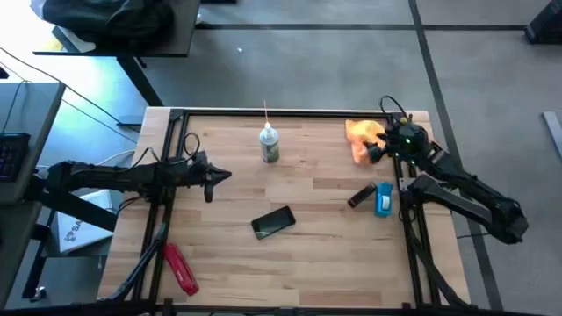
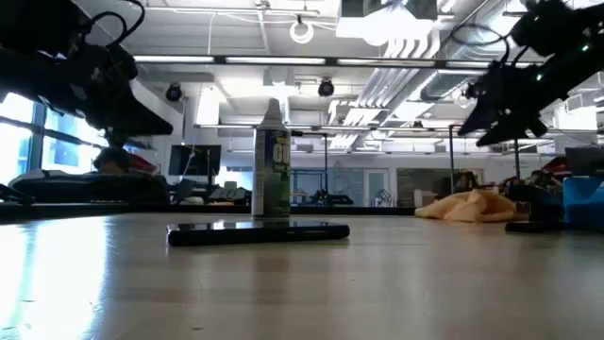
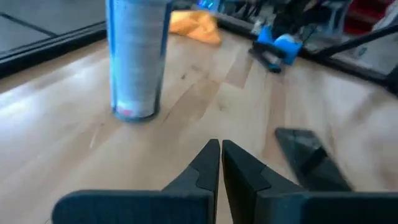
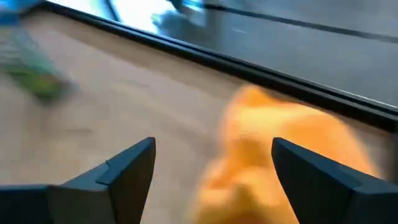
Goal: Apply microfiber cloth
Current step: Return to Home Position
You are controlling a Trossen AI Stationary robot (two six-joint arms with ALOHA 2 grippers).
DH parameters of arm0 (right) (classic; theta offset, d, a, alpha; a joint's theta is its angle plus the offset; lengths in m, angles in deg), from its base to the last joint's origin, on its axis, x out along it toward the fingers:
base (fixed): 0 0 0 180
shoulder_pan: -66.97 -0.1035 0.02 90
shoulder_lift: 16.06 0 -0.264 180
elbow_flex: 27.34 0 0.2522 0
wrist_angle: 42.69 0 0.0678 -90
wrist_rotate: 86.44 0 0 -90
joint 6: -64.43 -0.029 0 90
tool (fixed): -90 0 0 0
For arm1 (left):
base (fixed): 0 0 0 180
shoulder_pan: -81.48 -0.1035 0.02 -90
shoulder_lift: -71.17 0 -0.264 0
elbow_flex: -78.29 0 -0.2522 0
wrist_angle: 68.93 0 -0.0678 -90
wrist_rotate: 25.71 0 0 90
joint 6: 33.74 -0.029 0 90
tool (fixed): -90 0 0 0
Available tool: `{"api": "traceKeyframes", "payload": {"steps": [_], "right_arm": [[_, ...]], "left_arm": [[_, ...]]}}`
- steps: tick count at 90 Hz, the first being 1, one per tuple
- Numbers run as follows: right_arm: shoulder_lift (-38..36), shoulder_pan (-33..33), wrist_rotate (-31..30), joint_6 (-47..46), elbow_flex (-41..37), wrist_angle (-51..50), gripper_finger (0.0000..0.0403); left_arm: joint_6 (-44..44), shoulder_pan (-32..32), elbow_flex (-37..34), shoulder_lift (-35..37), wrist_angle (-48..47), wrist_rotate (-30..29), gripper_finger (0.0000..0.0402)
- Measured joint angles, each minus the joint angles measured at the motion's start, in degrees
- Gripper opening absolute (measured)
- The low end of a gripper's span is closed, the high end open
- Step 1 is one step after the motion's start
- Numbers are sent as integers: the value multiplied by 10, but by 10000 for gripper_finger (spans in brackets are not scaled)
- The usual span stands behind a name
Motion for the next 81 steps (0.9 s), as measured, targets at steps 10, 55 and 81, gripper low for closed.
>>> {"api": "traceKeyframes", "payload": {"steps": [10,55,81], "right_arm": [[-56,-53,19,-38,0,-1,283],[-189,-320,-97,-180,-206,250,277],[-165,-493,-211,-124,-206,300,277]], "left_arm": [[-38,21,0,27,14,-13,0],[-54,93,0,144,-47,-31,0],[-115,141,-45,218,-34,-40,0]]}}
